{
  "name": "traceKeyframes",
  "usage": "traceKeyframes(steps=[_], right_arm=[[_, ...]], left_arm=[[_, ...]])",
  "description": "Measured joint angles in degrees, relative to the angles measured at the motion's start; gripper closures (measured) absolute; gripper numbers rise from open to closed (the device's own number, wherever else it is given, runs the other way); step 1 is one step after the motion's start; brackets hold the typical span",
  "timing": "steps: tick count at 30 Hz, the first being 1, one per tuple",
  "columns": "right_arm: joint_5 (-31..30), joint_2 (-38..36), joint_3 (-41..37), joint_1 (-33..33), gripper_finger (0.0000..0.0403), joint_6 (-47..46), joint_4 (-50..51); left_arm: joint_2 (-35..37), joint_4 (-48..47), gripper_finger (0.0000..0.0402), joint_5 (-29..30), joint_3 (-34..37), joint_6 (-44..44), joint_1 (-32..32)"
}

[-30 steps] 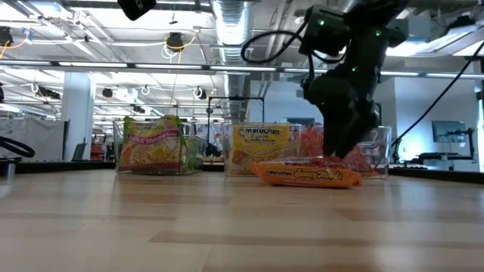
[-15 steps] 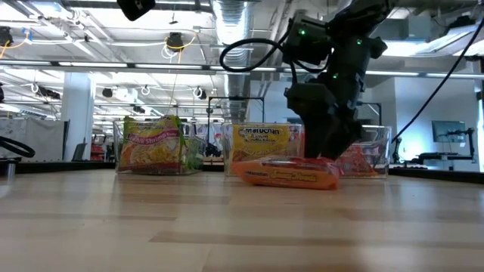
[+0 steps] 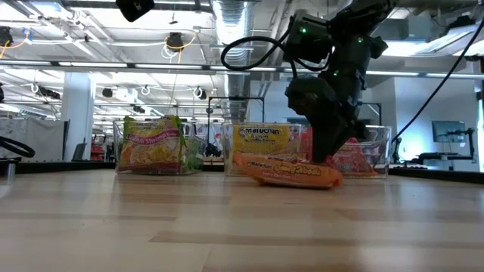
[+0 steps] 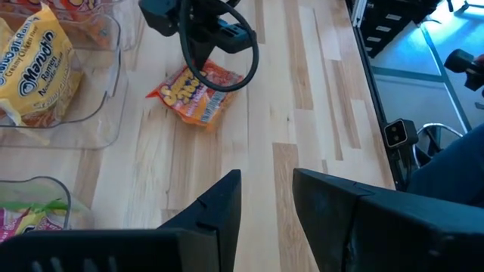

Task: Sort Maruchan noodles
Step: Put the red noodle pack into the right transparent bin

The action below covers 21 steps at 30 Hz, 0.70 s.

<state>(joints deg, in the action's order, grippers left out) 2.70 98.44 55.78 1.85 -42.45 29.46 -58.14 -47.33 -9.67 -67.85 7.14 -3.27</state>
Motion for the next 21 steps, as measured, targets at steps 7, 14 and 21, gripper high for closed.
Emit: traceKeyframes(steps=[7,14,21], right_arm=[[2.01,0.21,2.86,-0.83,0.0394,0.13,3.66],[-4.04,0.39,13.38,-3.30,0.0399,6.40,17.92],[-13.11,0.36,24.02,-4.80,0.0400,12.71,31.62]], left_arm=[[-0.01,0.06,0.0294,0.00,0.00,-0.90,0.00],[0.01,0.07,0.0294,0.00,0.00,-0.90,0.00],[-0.01,0.09,0.0294,0.02,0.00,-0.92,0.00]])
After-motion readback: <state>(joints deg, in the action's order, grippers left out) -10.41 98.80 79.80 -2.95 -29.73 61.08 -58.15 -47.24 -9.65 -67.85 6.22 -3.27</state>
